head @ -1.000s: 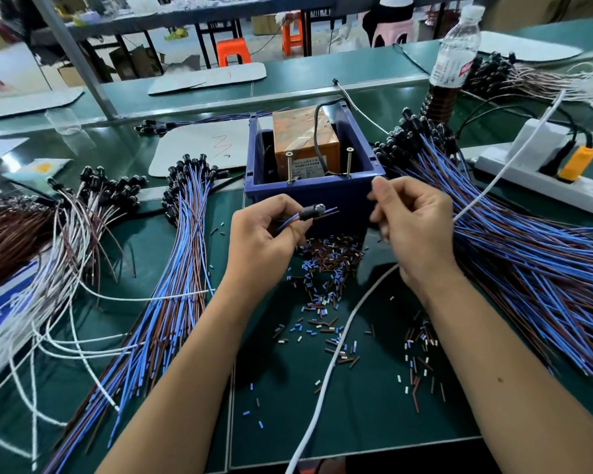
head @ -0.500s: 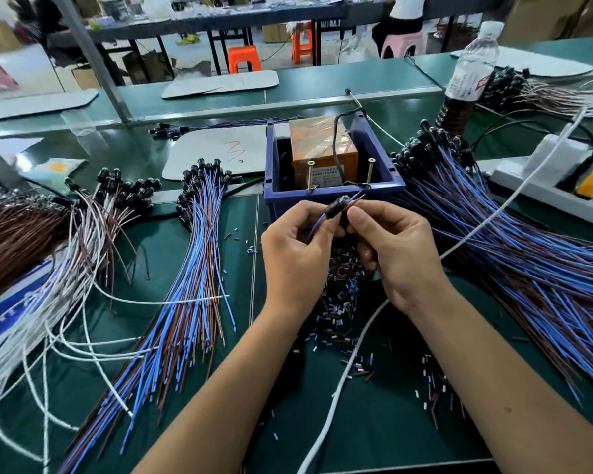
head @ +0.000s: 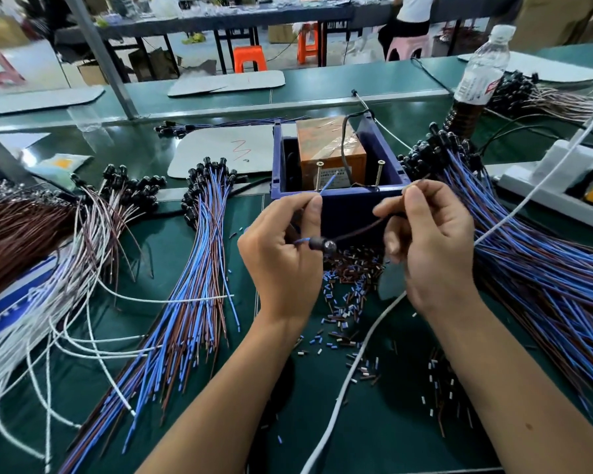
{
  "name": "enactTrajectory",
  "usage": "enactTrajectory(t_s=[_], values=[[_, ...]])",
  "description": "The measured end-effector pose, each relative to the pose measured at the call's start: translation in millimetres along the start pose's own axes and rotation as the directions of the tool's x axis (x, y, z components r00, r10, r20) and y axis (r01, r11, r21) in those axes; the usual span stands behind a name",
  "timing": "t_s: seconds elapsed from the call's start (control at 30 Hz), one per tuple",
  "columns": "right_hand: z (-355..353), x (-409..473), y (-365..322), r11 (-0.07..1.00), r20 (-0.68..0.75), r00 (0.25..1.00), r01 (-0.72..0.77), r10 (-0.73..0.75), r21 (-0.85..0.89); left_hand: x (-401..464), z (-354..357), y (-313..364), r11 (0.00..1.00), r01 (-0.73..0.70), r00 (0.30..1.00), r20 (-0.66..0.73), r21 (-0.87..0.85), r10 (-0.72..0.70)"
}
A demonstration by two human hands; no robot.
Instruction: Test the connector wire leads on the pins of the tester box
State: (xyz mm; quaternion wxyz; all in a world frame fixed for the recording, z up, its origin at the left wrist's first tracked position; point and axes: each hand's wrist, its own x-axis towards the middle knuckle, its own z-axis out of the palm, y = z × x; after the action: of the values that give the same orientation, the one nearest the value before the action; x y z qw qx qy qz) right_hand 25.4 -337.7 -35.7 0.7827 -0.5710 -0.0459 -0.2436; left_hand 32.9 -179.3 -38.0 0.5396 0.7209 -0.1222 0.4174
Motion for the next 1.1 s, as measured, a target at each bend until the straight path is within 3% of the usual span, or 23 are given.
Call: enactTrajectory(t_s=[0.17, 0.37, 0.87, 1.1], values=[[-6.3, -0.1, 4.1, 0.943, -0.121, 0.974, 0.151, -0.194, -0.296, 0.9, 3.2, -0.2, 0.985, 0.150, 0.986, -0.063, -0.087, -0.156], [-3.8, -4.4, 5.7, 0.806, -0.043, 0.944, 0.254, -0.326, -0.534, 2.3, 4.7, -6.7, 0.961, 0.248, 0.964, -0.071, -0.119, -0.257], [-1.5, -3.4, 7.8, 0.771, 0.004, 0.941, 0.279, -0.338, -0.572, 0.9, 4.3, -5.0, 0.966, 0.236, 0.971, -0.023, -0.103, -0.240], [-1.2, -3.2, 6.9, 0.740, 0.008, 0.934, 0.289, -0.358, -0.607, 2.9, 3.5, -0.2, 0.965, 0.264, 0.963, -0.059, 0.012, -0.263]])
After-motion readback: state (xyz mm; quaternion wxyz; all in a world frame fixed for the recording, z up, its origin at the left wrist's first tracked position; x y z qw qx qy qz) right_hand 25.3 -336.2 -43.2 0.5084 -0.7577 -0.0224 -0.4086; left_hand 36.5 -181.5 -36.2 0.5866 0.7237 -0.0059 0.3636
